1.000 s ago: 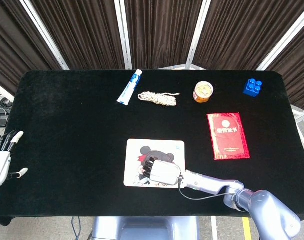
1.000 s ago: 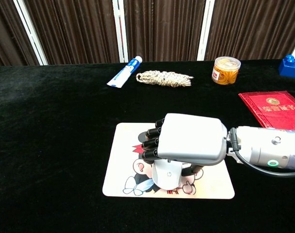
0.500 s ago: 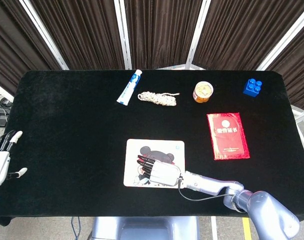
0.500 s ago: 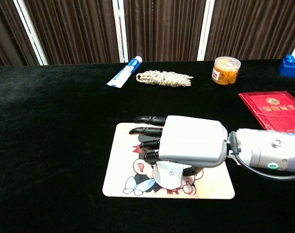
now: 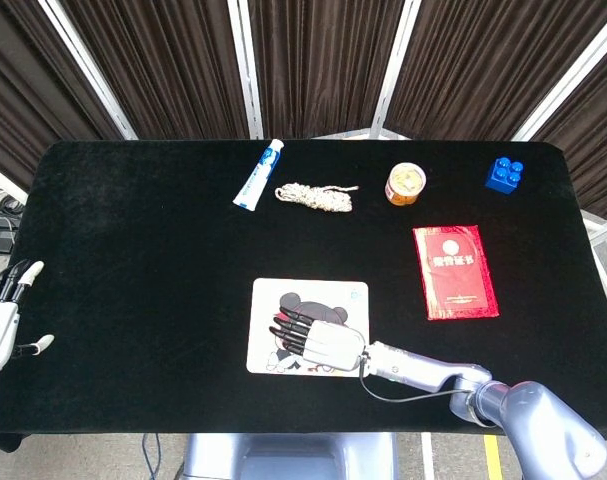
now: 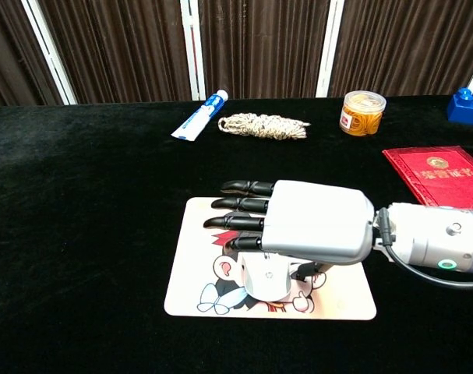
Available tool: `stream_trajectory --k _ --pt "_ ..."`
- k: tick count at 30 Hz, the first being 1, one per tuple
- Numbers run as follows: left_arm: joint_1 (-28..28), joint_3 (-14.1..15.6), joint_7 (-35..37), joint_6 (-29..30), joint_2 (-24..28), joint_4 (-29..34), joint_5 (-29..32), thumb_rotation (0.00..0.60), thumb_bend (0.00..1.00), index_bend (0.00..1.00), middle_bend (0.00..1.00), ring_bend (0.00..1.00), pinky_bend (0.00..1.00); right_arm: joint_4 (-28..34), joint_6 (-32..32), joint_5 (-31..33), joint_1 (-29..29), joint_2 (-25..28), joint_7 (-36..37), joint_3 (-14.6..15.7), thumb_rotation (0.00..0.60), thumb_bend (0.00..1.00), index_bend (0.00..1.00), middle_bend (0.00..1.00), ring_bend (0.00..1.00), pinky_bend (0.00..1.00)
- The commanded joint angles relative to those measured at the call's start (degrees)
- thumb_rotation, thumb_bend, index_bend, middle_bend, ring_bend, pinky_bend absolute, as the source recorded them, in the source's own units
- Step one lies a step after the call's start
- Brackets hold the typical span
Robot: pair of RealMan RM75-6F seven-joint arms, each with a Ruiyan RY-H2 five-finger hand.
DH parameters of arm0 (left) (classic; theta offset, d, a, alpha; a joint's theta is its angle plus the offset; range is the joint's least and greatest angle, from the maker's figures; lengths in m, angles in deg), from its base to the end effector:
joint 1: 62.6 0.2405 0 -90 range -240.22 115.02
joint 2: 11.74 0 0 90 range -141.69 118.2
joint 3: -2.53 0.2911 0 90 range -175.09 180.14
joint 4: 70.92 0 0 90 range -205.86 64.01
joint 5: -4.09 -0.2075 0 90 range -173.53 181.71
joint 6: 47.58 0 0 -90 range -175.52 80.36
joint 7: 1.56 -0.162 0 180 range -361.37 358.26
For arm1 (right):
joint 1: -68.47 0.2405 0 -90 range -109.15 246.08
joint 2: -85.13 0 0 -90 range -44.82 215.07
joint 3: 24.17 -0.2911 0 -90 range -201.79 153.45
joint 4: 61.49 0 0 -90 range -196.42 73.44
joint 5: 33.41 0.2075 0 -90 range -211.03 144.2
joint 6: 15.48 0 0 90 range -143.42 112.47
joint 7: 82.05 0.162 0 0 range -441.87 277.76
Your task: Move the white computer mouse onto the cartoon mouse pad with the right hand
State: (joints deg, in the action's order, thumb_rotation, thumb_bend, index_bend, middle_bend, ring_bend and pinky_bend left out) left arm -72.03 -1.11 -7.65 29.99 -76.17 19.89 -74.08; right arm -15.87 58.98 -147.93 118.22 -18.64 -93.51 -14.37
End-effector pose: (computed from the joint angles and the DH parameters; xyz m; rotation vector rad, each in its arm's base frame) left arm -0.3560 0.2314 0.1689 -1.4149 -0.9051 -0.7403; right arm -0.1484 -0.3327 -0.0980 2.4015 0.3461 1.0809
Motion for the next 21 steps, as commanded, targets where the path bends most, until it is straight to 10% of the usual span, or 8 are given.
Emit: stream_trajectory --k 1,10,21 --pt "0.02 0.03 -0.02 0.05 0.00 0.00 -0.06 0.600 0.13 0.00 0.00 0.00 0.00 1.89 -0.37 1.32 -0.88 1.86 -2.65 -0.81 0.600 0.03 0.23 0.05 0.00 0.00" --pt "0.10 0.20 0.69 0.66 0.02 -0.28 -1.20 0.600 0.13 0.00 0.00 0.00 0.00 15.10 2.10 12.13 -8.79 12.55 -11.88 -6.66 0.600 0.03 0.22 0.05 0.00 0.00" --pt "0.06 0.43 2.34 1.09 -0.15 -1.07 -2.66 0.600 0.14 0.00 0.00 0.00 0.00 38.47 10.11 29.22 -23.89 26.15 -3.84 -11.22 0.600 0.03 0.21 0.01 0.00 0.00"
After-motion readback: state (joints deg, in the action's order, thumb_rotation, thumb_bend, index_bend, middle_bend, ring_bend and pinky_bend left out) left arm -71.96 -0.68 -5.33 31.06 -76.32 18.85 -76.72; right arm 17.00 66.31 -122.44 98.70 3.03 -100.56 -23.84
